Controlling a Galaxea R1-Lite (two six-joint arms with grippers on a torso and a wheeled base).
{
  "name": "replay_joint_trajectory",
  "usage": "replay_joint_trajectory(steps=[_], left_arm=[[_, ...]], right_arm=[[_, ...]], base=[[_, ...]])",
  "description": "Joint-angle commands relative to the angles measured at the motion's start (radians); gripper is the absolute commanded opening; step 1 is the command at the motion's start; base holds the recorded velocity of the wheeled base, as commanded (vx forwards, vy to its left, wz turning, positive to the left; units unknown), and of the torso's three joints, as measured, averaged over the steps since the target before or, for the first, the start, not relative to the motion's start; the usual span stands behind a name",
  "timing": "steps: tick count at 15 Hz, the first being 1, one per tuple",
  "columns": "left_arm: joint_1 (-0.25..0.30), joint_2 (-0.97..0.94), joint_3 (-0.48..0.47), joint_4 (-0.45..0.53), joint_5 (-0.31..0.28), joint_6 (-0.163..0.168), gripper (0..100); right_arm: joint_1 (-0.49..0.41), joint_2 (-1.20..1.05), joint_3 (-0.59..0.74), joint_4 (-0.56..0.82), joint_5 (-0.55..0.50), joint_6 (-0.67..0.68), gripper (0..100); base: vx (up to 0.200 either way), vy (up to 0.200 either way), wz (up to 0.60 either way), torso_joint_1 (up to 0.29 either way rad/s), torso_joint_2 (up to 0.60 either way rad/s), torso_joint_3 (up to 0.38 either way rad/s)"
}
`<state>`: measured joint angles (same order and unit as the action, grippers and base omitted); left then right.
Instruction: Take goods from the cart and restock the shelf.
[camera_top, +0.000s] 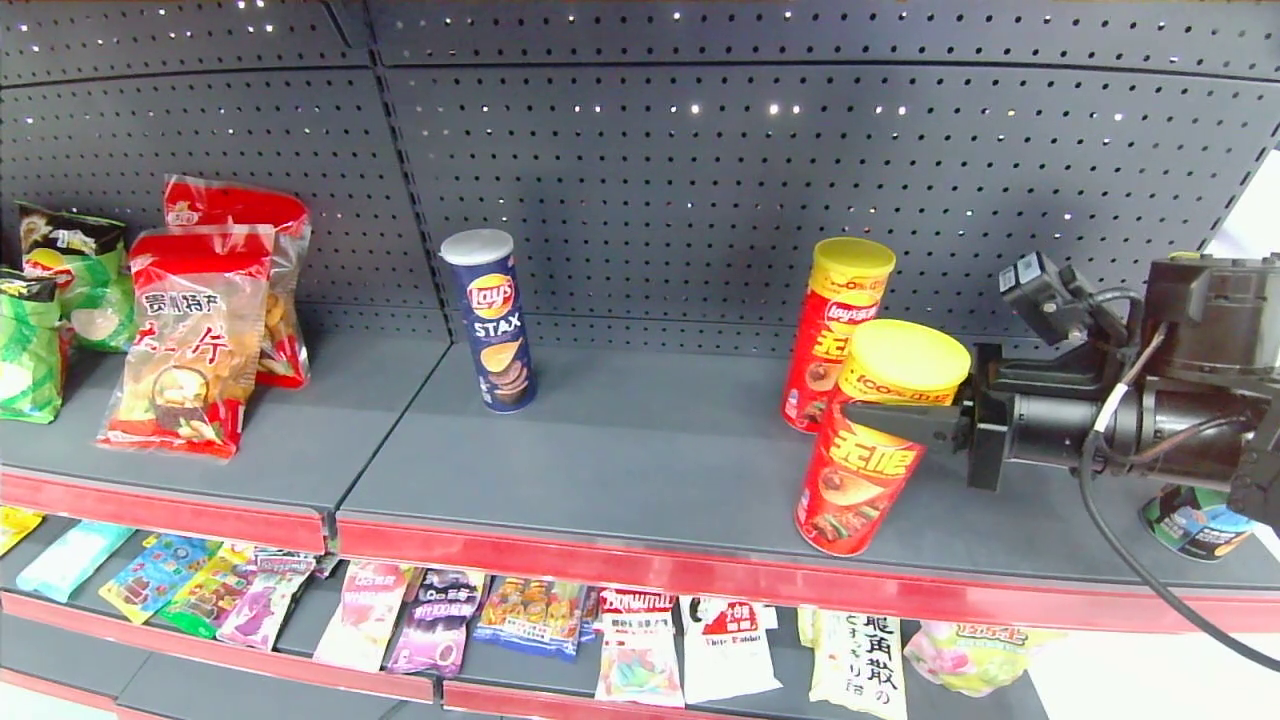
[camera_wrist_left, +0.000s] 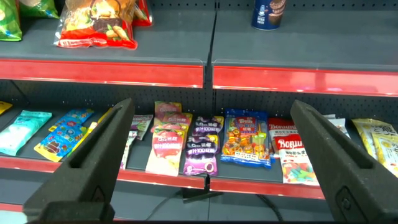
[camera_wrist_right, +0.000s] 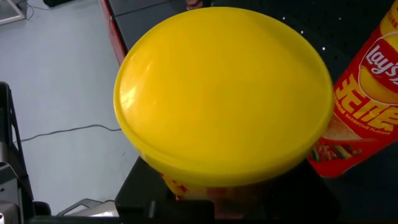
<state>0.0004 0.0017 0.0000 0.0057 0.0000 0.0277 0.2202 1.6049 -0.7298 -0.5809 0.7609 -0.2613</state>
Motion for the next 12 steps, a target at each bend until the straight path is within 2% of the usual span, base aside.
replay_joint_trajectory(steps=[1,12], left_arm=[[0.001,0.0,0.0,0.0,0.0,0.0,100],[0.001,0.0,0.0,0.0,0.0,0.0,100]], right_arm=[[0.001,0.003,0.004,-0.001,0.002,-0.004,0],[0.016,0.006,0.009,0.001,0.023,-0.003,0]], base=[[0.0,0.0,0.0,0.0,0.0,0.0],[0.0,0.0,0.0,0.0,0.0,0.0]])
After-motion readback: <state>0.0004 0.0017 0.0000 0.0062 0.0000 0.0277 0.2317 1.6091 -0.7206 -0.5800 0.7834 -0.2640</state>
